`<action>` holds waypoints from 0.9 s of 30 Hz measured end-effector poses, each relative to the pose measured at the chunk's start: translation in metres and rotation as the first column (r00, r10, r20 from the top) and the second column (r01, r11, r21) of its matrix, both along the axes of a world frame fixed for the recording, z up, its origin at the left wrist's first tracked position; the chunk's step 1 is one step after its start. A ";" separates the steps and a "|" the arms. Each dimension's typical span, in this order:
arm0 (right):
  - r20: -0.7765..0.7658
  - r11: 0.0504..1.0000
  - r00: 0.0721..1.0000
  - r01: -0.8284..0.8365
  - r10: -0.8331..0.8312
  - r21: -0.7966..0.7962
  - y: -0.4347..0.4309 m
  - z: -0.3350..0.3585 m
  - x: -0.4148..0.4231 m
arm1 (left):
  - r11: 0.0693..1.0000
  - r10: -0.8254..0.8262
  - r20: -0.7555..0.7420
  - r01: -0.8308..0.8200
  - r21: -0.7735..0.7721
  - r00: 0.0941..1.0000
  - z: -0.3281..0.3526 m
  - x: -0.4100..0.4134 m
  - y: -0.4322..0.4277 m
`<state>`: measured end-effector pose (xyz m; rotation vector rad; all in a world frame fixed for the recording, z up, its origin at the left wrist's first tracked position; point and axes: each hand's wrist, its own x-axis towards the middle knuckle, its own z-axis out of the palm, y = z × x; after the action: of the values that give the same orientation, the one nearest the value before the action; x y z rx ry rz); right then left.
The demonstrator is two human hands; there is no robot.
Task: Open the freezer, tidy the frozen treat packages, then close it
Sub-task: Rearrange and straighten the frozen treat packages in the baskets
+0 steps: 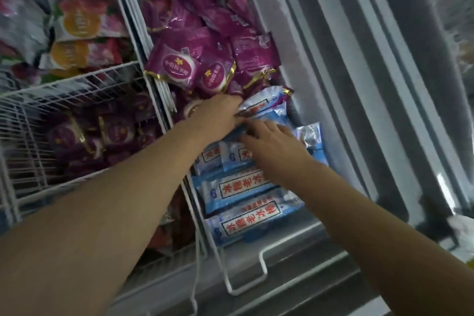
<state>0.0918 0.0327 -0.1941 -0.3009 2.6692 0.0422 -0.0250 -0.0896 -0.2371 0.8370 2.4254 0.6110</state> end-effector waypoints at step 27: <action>-0.019 0.591 0.710 -0.601 0.704 -0.538 -0.370 0.024 -0.011 | 0.398 0.913 0.233 -0.860 -0.318 0.336 0.072 0.156 -0.480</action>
<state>0.0808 -0.3373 -0.1697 -1.3915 2.1656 -0.4551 0.1314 -0.5701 -0.1650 -0.7923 2.3185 0.8494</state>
